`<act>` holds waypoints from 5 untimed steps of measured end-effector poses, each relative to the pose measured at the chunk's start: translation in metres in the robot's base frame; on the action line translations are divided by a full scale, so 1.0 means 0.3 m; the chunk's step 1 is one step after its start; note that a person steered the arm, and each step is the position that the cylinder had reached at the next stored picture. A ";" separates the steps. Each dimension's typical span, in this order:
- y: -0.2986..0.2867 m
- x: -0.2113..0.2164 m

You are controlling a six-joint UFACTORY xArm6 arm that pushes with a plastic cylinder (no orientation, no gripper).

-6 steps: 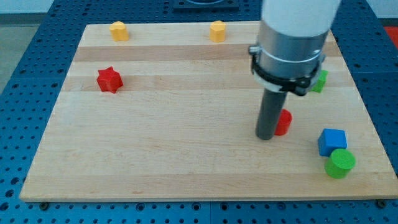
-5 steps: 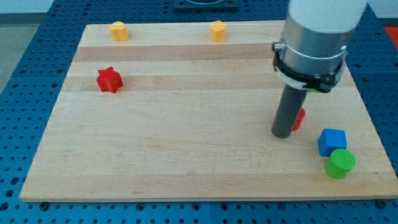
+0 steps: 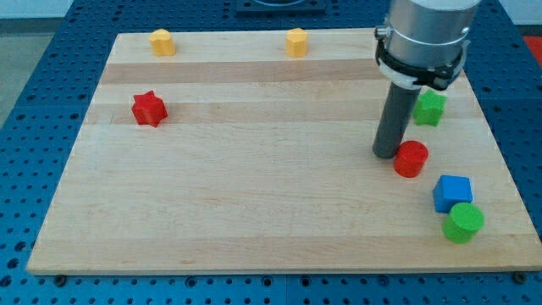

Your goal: Move the red circle above the blue cube

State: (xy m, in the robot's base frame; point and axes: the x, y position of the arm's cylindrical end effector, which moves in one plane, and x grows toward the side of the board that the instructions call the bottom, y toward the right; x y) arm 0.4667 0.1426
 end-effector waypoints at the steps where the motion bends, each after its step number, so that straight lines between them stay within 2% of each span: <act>1: 0.018 0.004; 5: 0.134 0.005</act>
